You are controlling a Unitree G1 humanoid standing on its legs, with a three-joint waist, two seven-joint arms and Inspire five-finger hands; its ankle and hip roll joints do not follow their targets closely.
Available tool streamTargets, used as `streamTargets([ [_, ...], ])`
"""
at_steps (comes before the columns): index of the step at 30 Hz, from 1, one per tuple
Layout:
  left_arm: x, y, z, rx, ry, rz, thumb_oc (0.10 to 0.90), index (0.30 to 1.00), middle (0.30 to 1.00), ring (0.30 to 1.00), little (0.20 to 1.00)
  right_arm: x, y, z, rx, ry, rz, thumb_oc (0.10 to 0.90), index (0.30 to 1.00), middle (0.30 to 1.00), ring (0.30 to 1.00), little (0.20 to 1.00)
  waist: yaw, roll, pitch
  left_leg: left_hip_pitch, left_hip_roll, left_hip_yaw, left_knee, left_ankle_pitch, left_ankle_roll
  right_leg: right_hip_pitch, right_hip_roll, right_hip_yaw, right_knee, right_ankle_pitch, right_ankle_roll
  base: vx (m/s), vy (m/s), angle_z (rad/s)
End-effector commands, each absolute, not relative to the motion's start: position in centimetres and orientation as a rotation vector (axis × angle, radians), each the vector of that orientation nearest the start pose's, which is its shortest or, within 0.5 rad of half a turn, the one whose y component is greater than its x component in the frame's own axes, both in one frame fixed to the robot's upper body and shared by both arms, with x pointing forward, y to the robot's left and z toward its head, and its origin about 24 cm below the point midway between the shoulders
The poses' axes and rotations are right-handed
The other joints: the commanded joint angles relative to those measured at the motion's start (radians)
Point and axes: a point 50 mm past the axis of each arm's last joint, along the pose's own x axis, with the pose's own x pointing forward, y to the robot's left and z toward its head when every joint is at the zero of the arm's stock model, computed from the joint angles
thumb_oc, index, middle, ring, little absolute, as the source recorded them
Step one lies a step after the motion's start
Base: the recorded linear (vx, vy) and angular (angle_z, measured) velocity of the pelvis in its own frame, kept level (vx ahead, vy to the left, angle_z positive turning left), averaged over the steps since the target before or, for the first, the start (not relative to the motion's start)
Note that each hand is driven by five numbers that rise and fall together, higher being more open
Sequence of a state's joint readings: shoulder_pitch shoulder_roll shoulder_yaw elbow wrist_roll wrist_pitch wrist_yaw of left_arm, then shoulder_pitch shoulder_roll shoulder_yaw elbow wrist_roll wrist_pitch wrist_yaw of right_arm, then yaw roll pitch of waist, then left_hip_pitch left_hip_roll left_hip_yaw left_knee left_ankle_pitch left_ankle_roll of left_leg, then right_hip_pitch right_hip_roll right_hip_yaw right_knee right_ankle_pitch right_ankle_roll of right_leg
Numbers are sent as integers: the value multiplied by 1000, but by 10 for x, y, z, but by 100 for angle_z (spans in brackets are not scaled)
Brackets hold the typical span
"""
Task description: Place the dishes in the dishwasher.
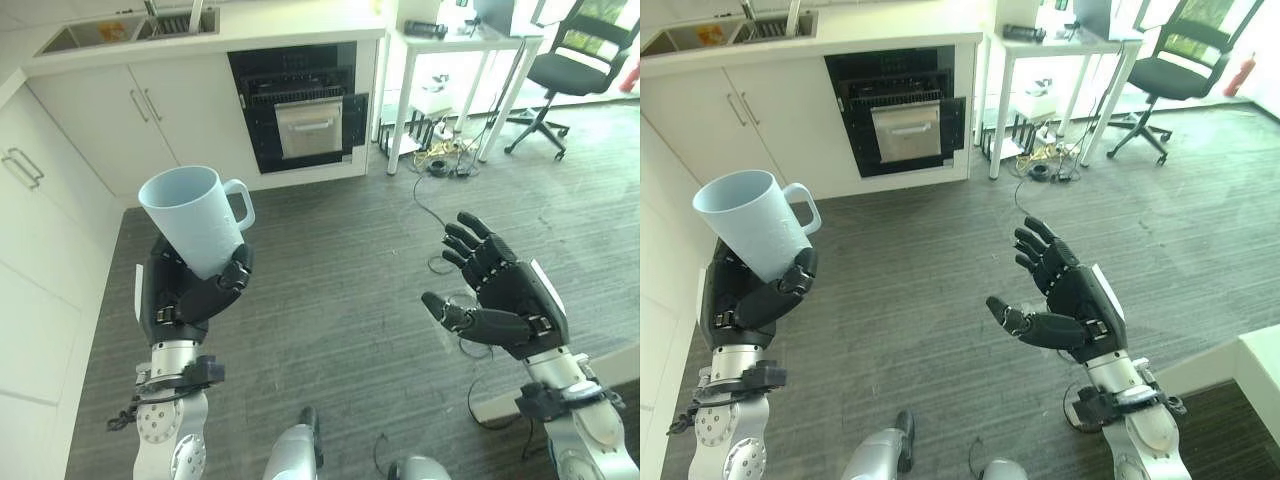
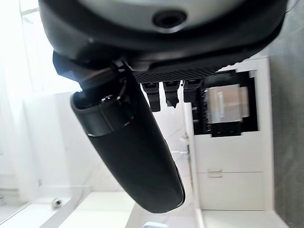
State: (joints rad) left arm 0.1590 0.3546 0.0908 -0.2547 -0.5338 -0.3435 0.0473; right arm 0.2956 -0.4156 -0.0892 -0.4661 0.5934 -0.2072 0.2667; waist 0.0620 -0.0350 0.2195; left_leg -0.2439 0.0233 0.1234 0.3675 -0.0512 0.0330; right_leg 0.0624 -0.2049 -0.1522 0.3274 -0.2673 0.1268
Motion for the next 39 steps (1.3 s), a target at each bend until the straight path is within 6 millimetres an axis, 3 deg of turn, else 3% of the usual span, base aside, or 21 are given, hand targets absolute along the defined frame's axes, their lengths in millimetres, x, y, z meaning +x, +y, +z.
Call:
streamTargets([
  [1, 206, 230, 170, -63, -744, -12, 400, 300, 300, 300, 300, 196, -210, 165, 142, -664, 276, 800, 900, 900, 900, 900, 13, 12, -87, -15, 13, -76, -68, -75, -57, 60, 86, -90, -27, 15, 8, 405, 271, 34],
  [2, 208, 228, 171, -52, -747, -30, 400, 300, 300, 300, 300, 199, -205, 165, 152, -673, 270, 800, 900, 900, 900, 900, 21, 1, -92, 7, -33, -105, -68, -94, -29, 90, 70, -106, -27, 110, 37, 242, 195, 33],
  [3, 208, 228, 172, -47, -748, -33, 400, 300, 300, 300, 300, 200, -202, 165, 155, -675, 273, 800, 900, 900, 900, 900, 18, 9, -93, 14, -39, -118, -68, -96, -19, 103, 80, -114, -27, 173, 44, 352, 287, 32],
  [4, 209, 227, 173, -32, -750, -43, 400, 300, 300, 300, 300, 201, -200, 164, 162, -677, 277, 800, 900, 900, 900, 900, 13, 15, -90, 37, -56, -132, -68, -110, -5, 81, 83, -109, 62, 239, 56, 193, 213, 27],
  [5, 210, 226, 173, -18, -755, -47, 400, 300, 300, 300, 300, 202, -197, 164, 166, -677, 282, 800, 900, 900, 900, 900, 6, 26, -87, 47, -57, -141, -68, -110, -2, 34, 90, -104, 122, 266, 51, 271, 255, 13],
  [6, 212, 226, 175, -1, -760, -10, 400, 300, 300, 300, 300, 208, -191, 160, 172, -660, 314, 800, 900, 900, 900, 900, -2, 40, -77, 74, -39, -111, -68, -118, -11, -51, 83, -140, 98, 214, 17, 199, 156, 9],
  [9, 214, 228, 178, -18, -762, 13, 400, 300, 300, 300, 300, 210, -192, 159, 171, -650, 326, 800, 900, 900, 900, 900, -2, 41, -73, 82, -22, -92, -68, -119, -23, -33, 104, -173, -25, 181, 1, 133, -1, -11],
  [11, 213, 231, 179, -14, -768, 32, 400, 300, 300, 300, 300, 209, -198, 159, 174, -652, 340, 800, 900, 900, 900, 900, -16, 11, -48, 109, -26, -41, -68, -140, -28, -147, 46, -162, -27, 141, 7, 150, -121, 18],
  [13, 212, 231, 178, -3, -764, 41, 400, 300, 300, 300, 300, 209, -200, 159, 188, -654, 352, 800, 900, 900, 900, 900, -29, -6, -42, 133, -37, -13, -68, -169, -21, -233, 5, -125, -27, 206, 35, 186, -122, -51],
  [15, 211, 229, 177, 3, -758, 45, 400, 300, 300, 300, 300, 206, -200, 159, 196, -659, 367, 800, 900, 900, 900, 900, -55, -6, -32, 169, -40, -11, -68, -195, -10, -344, -18, -65, -27, 251, 48, 258, -171, -42],
  [17, 209, 229, 177, 12, -763, 47, 400, 300, 300, 300, 300, 202, -199, 159, 207, -660, 385, 800, 900, 900, 900, 900, -66, -7, -25, 202, -50, -12, -68, -225, 6, -401, -37, -56, -27, 273, 55, 416, -306, -17],
  [22, 207, 229, 175, -12, -755, 38, 400, 300, 300, 300, 300, 202, -196, 162, 196, -665, 382, 800, 900, 900, 900, 900, -61, -13, -47, 261, -29, 8, -68, -269, 6, -337, -50, -99, -27, 280, 62, 368, -321, 15],
  [27, 206, 227, 174, -55, -749, 28, 400, 300, 300, 300, 300, 208, -200, 166, 164, -649, 364, 800, 900, 900, 900, 900, -74, -1, -87, 360, 7, 0, -68, -278, -31, -299, -14, -129, -27, 237, 32, 392, -350, 34],
  [30, 204, 226, 169, -77, -730, 40, 400, 300, 300, 300, 300, 206, -205, 165, 157, -621, 375, 800, 900, 900, 900, 900, -67, -9, -96, 392, 11, 2, -68, -67, -82, -247, 24, -106, -27, 176, -22, 343, -317, -1],
  [31, 202, 226, 168, -78, -736, 42, 400, 300, 300, 300, 300, 204, -206, 164, 153, -613, 384, 800, 900, 900, 900, 900, -59, -24, -88, 353, -2, 9, -18, 0, -94, -227, 23, -90, -27, 160, -38, 178, -229, -26],
  [32, 201, 225, 168, -80, -741, 41, 400, 300, 300, 300, 300, 203, -207, 162, 147, -607, 386, 800, 900, 900, 900, 900, -55, -32, -79, 301, -5, 28, 65, 13, -100, -208, 20, -88, -27, 147, -52, 111, -192, -35],
  [34, 203, 222, 166, -86, -739, 28, 400, 300, 300, 300, 300, 206, -206, 161, 135, -598, 377, 800, 900, 900, 900, 900, -45, -37, -54, 201, 10, 63, 143, -25, -84, -174, 19, -94, -27, 129, -62, 127, -109, -40],
  [35, 203, 222, 164, -88, -732, 26, 400, 300, 300, 300, 300, 208, -206, 161, 136, -596, 375, 800, 900, 900, 900, 900, -40, -34, -46, 197, 2, 79, 90, -45, -73, -162, 24, -96, -27, 119, -59, 270, 22, -29],
  [36, 200, 225, 161, -89, -719, 26, 400, 300, 300, 300, 300, 209, -204, 160, 137, -591, 373, 800, 900, 900, 900, 900, -36, -19, -36, 233, -1, 103, -68, -63, -66, -143, 39, -95, -27, 104, -48, 246, 98, -12],
  [38, 196, 228, 158, -82, -712, 30, 400, 300, 300, 300, 300, 209, -202, 157, 140, -584, 373, 800, 900, 900, 900, 900, -39, 17, -37, 161, 45, 106, -68, -115, -77, -141, 74, -101, -27, 97, -42, 191, 134, 1],
  [39, 194, 229, 157, -85, -708, 33, 400, 300, 300, 300, 300, 207, -202, 155, 136, -580, 371, 800, 900, 900, 900, 900, -39, 35, -41, 107, 78, 87, -68, -105, -99, -137, 92, -102, -27, 86, -40, 253, 140, 5],
])
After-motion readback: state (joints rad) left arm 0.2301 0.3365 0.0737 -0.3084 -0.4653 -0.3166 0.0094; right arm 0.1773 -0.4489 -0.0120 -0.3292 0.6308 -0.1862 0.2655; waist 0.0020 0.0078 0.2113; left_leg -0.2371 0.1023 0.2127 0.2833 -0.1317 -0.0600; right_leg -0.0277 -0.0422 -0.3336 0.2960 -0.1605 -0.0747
